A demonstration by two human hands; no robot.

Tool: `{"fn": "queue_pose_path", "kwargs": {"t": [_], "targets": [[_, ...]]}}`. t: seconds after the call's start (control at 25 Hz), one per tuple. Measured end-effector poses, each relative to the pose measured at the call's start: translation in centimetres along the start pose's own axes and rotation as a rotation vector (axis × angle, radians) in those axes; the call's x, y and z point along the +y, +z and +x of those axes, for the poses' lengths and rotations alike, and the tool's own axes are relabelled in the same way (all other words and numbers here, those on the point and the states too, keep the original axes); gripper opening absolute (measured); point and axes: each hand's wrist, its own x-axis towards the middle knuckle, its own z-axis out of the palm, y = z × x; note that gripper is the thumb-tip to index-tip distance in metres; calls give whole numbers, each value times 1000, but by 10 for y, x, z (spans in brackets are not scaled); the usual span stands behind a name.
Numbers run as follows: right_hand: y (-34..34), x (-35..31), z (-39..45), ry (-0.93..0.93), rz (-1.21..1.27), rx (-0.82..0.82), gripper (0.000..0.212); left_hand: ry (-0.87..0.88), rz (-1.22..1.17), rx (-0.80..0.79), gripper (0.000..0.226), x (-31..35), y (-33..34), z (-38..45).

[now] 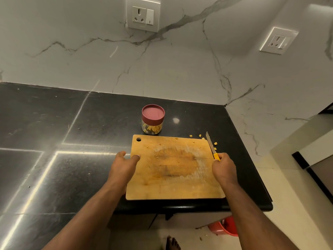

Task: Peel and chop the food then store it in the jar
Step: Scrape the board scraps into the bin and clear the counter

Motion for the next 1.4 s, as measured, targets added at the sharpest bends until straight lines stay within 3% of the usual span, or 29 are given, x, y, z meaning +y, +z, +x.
{"fn": "queue_pose_path", "kwargs": {"t": [0.12,0.28,0.52,0.76,1.04,1.28,1.4], "targets": [[-2,3,-3,33,71,-2,21,-104,-279,-95,33,6,-2,-8],[-2,9,-10,31,108,3,20,-196,-402,-237,40,-6,-3,-9],[-13,21,-21,-70,128,-15,19,-147,-378,-133,39,-19,3,-21],[-45,28,-40,-369,163,12,26,-91,-372,-37,35,-31,7,-49],[-97,74,-56,-622,284,-160,26,-50,-357,80,38,-41,68,-121],[-117,139,-76,-681,246,-224,25,-84,-455,117,42,-74,116,-172],[-128,163,-84,-692,233,-248,26,-86,-521,100,31,-75,134,-195]]}}
